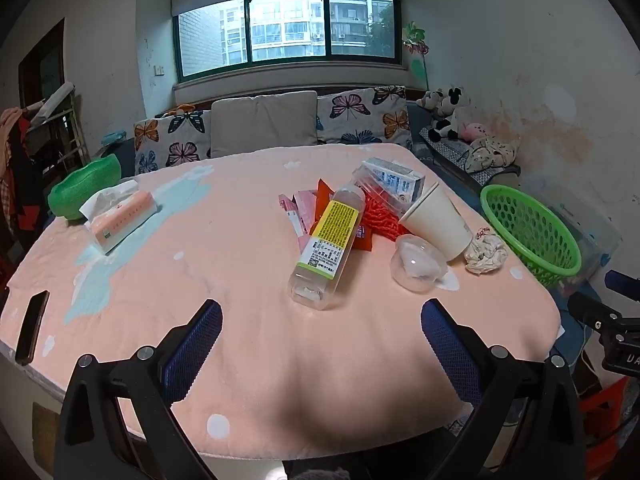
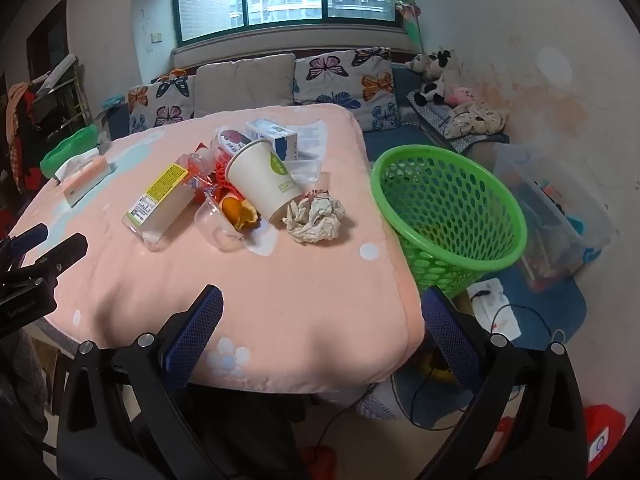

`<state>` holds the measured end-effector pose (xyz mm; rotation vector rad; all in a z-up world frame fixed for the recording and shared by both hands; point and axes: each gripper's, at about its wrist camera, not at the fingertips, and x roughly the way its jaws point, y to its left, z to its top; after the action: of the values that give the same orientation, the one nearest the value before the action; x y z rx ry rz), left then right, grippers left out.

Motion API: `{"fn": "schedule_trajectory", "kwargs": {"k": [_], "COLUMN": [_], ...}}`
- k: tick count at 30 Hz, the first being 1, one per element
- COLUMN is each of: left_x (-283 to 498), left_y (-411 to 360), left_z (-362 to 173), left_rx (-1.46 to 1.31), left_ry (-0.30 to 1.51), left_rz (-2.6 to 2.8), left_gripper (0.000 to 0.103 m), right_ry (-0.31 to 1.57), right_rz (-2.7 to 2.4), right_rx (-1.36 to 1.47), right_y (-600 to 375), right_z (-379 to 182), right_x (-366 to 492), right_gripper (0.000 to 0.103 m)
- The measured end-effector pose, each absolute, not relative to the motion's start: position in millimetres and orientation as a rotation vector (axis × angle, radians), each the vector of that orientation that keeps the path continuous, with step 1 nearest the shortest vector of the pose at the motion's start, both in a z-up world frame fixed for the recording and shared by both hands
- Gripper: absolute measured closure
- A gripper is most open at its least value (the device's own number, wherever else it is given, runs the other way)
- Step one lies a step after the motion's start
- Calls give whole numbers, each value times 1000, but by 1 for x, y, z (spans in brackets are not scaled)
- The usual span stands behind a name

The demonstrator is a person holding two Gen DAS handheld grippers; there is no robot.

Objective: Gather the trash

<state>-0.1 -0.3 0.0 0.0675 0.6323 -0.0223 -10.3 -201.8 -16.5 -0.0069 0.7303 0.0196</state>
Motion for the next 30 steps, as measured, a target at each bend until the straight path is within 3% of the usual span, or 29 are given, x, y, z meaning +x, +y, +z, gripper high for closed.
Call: {"fn": "schedule_trajectory", "kwargs": {"k": [30], "left_x": [10], "left_y": [0], "left_z": [-4], "left_rx": [51], "left_ry": [640], "left_rz": [-30], "left_gripper": [6], "right_ry": [739], "right_rz": [22], "right_rx": [-10], "right_y": [-202], "right_z": [-15], "right_x": [-4], "right_gripper": [4]}}
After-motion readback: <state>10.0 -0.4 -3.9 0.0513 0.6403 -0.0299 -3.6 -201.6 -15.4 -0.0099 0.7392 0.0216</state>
